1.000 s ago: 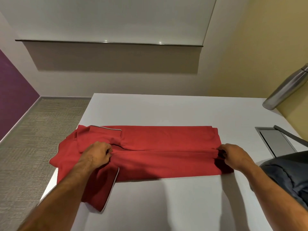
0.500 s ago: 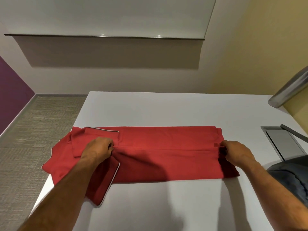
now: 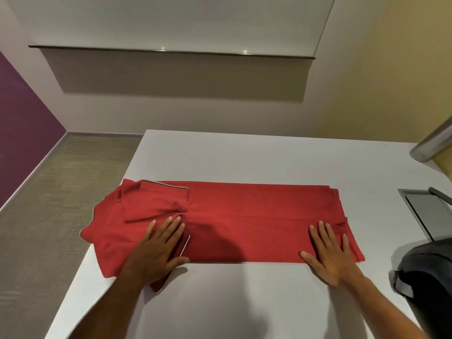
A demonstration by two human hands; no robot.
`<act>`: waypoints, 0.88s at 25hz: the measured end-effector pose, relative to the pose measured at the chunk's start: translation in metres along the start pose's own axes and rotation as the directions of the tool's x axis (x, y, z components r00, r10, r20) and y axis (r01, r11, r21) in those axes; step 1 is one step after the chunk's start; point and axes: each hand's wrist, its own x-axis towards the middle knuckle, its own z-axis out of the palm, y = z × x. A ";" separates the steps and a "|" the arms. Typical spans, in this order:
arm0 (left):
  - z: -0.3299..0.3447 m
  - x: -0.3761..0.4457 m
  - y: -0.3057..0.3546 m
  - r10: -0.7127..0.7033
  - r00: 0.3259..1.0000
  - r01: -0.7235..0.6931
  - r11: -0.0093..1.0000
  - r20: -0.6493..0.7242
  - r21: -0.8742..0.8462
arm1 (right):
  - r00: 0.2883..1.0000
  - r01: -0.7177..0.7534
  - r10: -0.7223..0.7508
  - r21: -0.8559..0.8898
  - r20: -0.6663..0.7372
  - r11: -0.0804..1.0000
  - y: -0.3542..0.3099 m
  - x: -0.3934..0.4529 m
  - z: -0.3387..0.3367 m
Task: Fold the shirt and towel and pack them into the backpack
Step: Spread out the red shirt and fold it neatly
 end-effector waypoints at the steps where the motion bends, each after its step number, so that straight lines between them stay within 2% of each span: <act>1: 0.004 -0.005 -0.001 -0.035 0.998 0.034 0.999 0.061 0.014 | 0.999 -0.012 0.013 -0.023 0.029 1.000 -0.001 0.002 -0.003; 4: 0.003 -0.012 -0.005 -0.072 0.986 0.073 0.997 0.147 0.000 | 0.994 -0.053 0.059 -0.074 0.088 0.996 -0.005 0.006 -0.014; 6: -0.003 -0.017 -0.010 -0.031 0.991 0.033 0.999 0.130 -0.019 | 0.996 -0.072 0.076 -0.100 0.038 0.992 -0.017 0.008 -0.022; 7: -0.006 -0.021 -0.014 -0.005 0.996 0.010 0.999 0.090 -0.049 | 0.998 -0.056 0.053 -0.087 -0.034 0.995 -0.027 0.008 -0.025; 10: -0.017 -0.042 -0.027 0.031 0.998 -0.042 0.984 -0.063 -0.174 | 0.939 0.190 -0.160 0.069 -0.305 0.979 -0.075 0.014 -0.025; 12: -0.020 -0.060 -0.039 0.040 0.990 -0.070 0.971 -0.136 -0.229 | 0.891 0.354 -0.249 0.239 -0.379 0.904 -0.123 0.019 -0.021; 15: -0.018 -0.085 -0.055 0.071 0.984 -0.115 0.953 -0.163 -0.280 | 0.856 0.499 -0.346 0.444 -0.383 0.744 -0.211 0.020 -0.023; 18: -0.011 -0.095 -0.061 0.096 0.986 -0.127 0.961 -0.136 -0.244 | 0.827 0.562 -0.443 0.518 -0.345 0.645 -0.281 0.024 -0.024; 20: -0.005 -0.098 -0.061 0.113 0.982 -0.142 0.970 -0.155 -0.195 | 0.844 0.531 -0.476 0.501 -0.246 0.683 -0.307 0.029 -0.025; 22: -0.002 -0.098 -0.063 0.157 0.963 -0.190 0.972 -0.218 -0.140 | 0.884 0.446 -0.464 0.385 -0.050 0.808 -0.321 0.034 -0.029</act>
